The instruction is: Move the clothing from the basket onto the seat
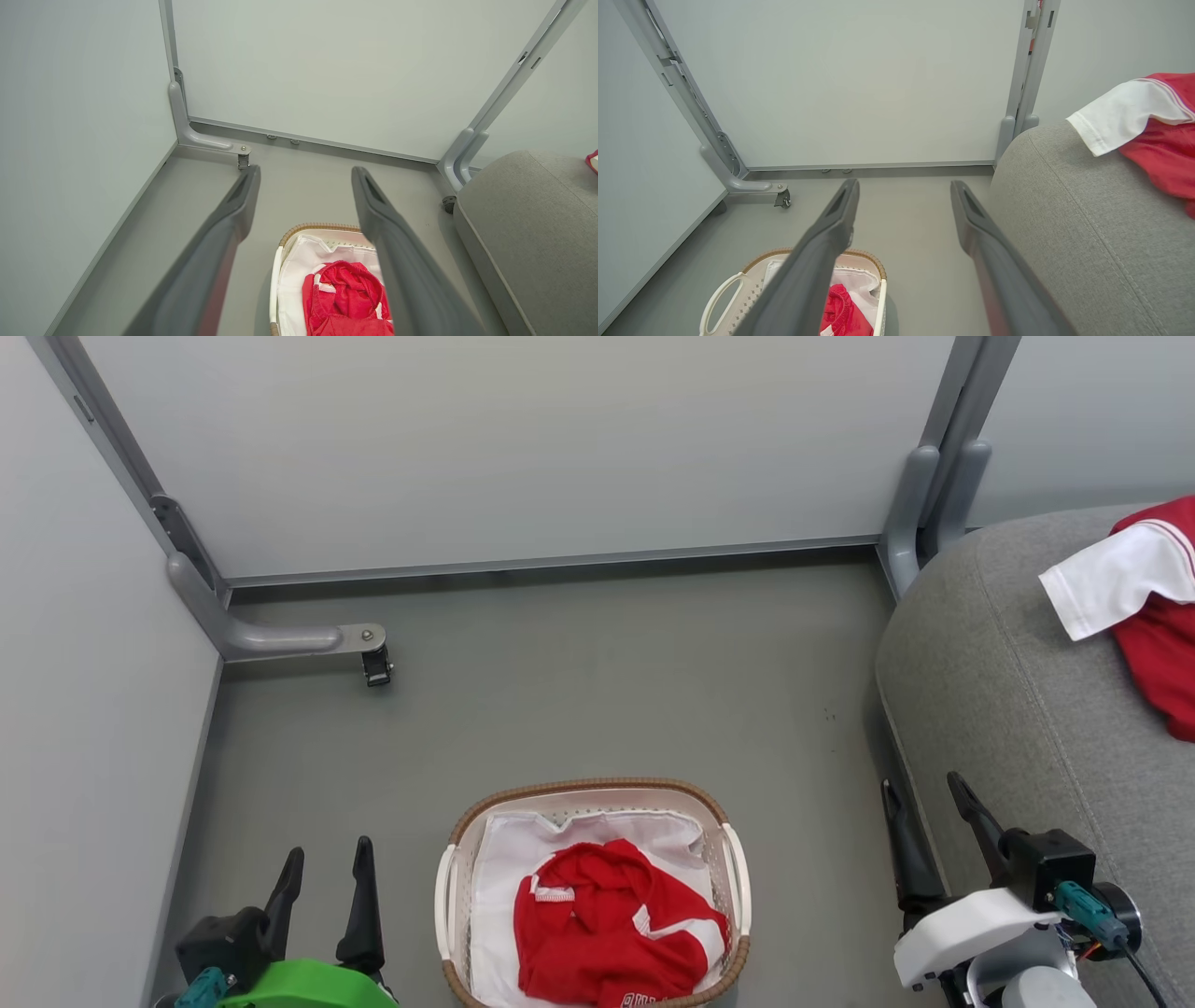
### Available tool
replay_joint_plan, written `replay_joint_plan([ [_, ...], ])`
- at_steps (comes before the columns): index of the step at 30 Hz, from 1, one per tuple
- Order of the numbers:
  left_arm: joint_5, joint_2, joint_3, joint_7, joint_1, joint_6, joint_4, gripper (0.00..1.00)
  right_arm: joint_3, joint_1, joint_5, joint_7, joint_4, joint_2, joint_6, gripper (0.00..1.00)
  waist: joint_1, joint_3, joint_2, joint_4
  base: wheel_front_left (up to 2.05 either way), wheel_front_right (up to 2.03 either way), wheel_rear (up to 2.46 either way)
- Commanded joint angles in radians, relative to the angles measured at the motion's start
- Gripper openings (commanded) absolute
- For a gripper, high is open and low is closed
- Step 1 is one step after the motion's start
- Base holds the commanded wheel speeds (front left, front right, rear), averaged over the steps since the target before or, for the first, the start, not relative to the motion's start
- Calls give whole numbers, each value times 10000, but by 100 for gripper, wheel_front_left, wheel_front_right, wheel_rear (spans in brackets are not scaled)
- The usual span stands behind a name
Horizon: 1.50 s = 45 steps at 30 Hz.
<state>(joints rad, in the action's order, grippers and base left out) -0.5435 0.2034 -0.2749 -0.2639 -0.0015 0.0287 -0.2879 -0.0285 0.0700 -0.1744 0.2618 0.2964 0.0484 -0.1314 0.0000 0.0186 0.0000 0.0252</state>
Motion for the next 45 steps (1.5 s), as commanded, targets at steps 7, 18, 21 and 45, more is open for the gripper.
replay_joint_plan([
  [7, 444, 206, -317, 137, -879, -172, 32, 100, 205, 365, 90, 48, -313, 43, 14, 100, 0, 736, 0, -20, 0, 0, 0],
  [18, 1336, -9, -1137, 821, -4174, -528, -1132, 100, 1004, 1797, 427, 48, -1117, 38, 14, 100, 0, 3357, 0, -592, 0, 0, 0],
  [21, 1650, -188, -1539, 1066, -5246, -759, -1999, 100, 1092, 2468, 490, 48, -1414, 35, 14, 100, 0, 4370, 0, -909, 0, 0, 0],
  [45, 1746, -1040, -4137, 2391, -9069, -1603, -7239, 100, 618, 4724, -302, 48, -3672, 27, 14, 100, 0, 8885, 0, -2735, 0, 0, 0],
])
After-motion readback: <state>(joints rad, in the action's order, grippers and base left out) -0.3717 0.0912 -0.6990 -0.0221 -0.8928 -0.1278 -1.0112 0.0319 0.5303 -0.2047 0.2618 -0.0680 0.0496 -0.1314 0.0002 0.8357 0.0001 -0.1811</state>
